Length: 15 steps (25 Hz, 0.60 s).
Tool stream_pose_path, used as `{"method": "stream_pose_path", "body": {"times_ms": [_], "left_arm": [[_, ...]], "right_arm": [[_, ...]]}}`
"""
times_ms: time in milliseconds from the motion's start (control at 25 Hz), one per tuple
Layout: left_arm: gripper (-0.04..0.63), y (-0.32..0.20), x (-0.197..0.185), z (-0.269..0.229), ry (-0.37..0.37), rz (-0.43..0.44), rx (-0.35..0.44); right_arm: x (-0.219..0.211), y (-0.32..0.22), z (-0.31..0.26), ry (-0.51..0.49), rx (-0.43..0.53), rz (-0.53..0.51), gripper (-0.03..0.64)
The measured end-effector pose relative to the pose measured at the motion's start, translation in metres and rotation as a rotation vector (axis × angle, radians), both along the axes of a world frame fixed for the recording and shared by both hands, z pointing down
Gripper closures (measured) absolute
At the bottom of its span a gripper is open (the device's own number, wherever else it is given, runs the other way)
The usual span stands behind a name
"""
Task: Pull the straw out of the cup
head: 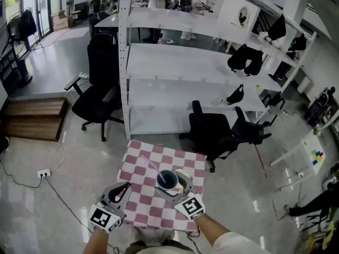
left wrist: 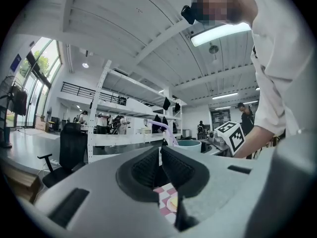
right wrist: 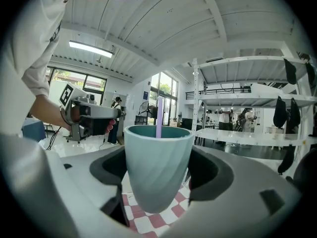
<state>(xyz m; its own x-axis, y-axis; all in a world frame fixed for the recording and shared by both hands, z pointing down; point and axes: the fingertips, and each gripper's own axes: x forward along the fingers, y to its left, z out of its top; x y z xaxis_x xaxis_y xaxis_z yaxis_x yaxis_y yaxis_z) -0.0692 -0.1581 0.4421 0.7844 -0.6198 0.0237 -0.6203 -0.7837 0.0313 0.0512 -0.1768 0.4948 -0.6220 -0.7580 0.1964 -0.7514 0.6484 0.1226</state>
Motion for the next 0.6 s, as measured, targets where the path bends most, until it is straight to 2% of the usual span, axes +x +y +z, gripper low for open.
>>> {"method": "stream_pose_path", "body": {"times_ms": [80,160,400,600], "left_arm": [[0.546,0.001,0.003,-0.003,-0.003,0.022,0.005],[0.533,0.002,0.005,-0.003,-0.005,0.043,0.003],[0.344,0.008,0.018,-0.009,0.085,0.184,-0.074],[0.33,0.0,0.02,-0.019,0.132,0.22,-0.096]], "right_arm": [[0.0,-0.001,-0.002,0.003,0.0,-0.002,0.241],[0.0,-0.003,-0.004,0.006,0.007,-0.006,0.241],[0.0,-0.001,-0.009,0.011,0.011,-0.028,0.241],[0.0,-0.001,-0.019,0.011,0.015,-0.04,0.241]]}}
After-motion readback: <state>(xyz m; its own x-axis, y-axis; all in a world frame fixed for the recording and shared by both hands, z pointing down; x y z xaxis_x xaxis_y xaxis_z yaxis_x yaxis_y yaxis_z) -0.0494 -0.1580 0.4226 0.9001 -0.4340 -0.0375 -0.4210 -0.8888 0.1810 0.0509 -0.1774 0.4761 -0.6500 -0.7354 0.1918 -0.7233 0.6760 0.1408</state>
